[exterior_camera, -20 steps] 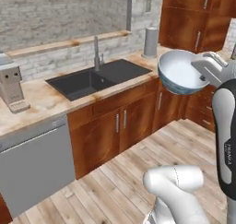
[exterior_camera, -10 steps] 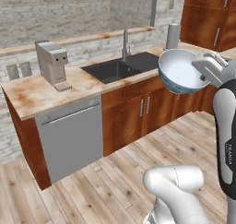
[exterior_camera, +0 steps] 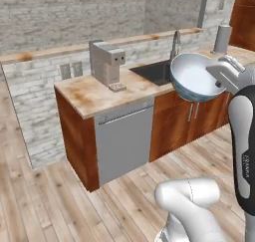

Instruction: Take the smaller bowl and place it next to the appetizer plate on the dining counter , and place the larger bowl next to the plate with cooked food.

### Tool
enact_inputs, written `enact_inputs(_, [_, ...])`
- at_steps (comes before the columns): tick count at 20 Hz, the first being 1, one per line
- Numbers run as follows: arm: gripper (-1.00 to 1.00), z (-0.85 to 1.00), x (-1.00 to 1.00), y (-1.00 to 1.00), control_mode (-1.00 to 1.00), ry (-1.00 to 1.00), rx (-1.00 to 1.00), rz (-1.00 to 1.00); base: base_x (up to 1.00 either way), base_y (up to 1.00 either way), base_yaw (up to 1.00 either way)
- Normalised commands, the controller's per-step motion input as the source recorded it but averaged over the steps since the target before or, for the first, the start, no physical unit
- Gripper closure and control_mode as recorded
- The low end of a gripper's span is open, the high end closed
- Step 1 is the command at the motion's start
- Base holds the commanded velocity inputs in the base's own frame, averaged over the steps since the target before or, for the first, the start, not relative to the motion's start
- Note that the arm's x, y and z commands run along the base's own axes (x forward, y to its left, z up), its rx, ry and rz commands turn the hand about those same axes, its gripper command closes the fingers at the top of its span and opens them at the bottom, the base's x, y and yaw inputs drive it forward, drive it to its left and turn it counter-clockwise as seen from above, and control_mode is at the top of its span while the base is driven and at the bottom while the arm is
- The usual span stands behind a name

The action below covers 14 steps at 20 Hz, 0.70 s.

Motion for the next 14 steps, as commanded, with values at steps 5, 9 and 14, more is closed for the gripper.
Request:
enact_inputs(5, [1.0,0.0,0.0,0.0,1.0,0.0,0.0,0.0,0.06,1.0,0.19])
enact_inputs(9, [1.0,0.0,0.0,0.0,1.0,0.0,0.0,0.0,0.08,1.0,0.31])
enact_inputs(14, [1.0,0.0,0.0,0.0,1.0,0.0,0.0,0.0,0.23,1.0,0.36])
